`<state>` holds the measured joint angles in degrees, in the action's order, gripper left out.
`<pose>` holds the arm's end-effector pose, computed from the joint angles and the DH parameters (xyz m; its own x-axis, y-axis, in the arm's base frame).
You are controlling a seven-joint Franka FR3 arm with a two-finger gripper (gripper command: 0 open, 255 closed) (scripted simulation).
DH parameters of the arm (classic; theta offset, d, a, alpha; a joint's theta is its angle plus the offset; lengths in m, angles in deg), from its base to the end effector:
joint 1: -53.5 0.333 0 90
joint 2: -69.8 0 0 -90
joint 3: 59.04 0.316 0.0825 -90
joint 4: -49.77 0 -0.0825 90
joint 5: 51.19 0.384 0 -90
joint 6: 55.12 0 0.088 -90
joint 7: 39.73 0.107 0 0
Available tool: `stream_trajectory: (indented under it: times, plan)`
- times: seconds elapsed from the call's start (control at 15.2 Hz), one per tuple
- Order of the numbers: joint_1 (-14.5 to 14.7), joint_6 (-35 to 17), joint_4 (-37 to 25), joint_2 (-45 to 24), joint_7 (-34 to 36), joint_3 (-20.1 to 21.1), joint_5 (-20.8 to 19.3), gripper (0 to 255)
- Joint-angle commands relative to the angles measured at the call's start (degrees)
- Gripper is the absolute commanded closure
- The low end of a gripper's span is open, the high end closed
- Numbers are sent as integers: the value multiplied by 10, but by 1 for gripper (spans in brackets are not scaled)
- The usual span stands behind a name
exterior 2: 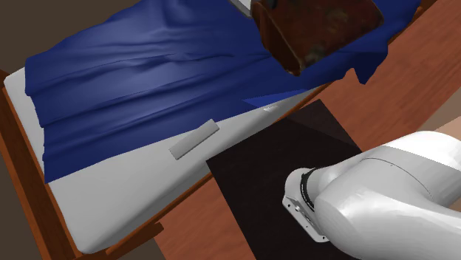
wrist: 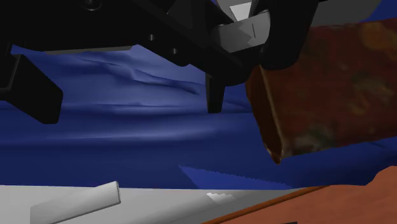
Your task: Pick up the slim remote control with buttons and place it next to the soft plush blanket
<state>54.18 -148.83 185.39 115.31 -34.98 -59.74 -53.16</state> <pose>0.3111 -0.0047 0.5938 0.9949 -0.0778 0.0646 -0.0793 -0.9966 0.0204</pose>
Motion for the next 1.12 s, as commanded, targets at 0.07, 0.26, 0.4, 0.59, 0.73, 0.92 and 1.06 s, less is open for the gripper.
stream_trajectory:
  times: [0.07, 0.26, 0.4, 0.59, 0.73, 0.92, 1.06]
  plan:
    - [-2, -12, 21, 8, 20, 9, 6, 0]
    - [-8, -51, 81, 27, 81, 36, 27, 0]
    - [-9, -78, 118, 35, 122, 57, 43, 0]
    - [-9, -121, 167, 39, 184, 90, 69, 0]
    - [-8, -152, 196, 36, 225, 114, 89, 0]
    - [-4, -204, 232, 20, 289, 152, 120, 0]
    - [-1, -242, 252, 0, 331, 180, 142, 0]
